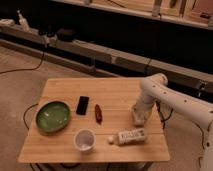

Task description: Wipe the white sponge on the table

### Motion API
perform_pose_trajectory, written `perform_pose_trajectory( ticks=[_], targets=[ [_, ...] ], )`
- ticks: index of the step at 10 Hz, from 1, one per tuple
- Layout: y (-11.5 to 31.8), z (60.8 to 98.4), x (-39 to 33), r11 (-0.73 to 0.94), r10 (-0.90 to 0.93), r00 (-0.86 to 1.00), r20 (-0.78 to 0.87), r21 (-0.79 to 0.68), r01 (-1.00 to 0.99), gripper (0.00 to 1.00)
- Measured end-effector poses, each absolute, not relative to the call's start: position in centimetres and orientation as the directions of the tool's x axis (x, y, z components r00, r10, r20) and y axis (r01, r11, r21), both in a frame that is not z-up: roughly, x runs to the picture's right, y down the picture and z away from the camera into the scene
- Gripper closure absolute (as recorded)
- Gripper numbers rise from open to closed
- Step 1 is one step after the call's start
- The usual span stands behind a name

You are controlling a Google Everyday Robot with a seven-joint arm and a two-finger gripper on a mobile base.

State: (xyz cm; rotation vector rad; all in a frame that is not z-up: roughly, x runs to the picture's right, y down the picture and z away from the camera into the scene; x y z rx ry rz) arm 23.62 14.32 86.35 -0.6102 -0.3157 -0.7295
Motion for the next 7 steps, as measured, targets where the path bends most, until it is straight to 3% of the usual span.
perform_pose_trajectory(
  ticks=[4, 5, 7],
  targets=[
    [11.7, 88.6, 24.8, 0.601, -0.543, 0.705, 0.455, -0.376, 0.705, 0.61],
    [6.0, 93.7, 22.8, 0.583, -0.594, 0.650, 0.475, -0.303, 0.754, 0.61],
    [5.2, 95.8, 21.3, 0.575, -0.601, 0.627, 0.495, -0.278, 0.770, 0.61]
  ],
)
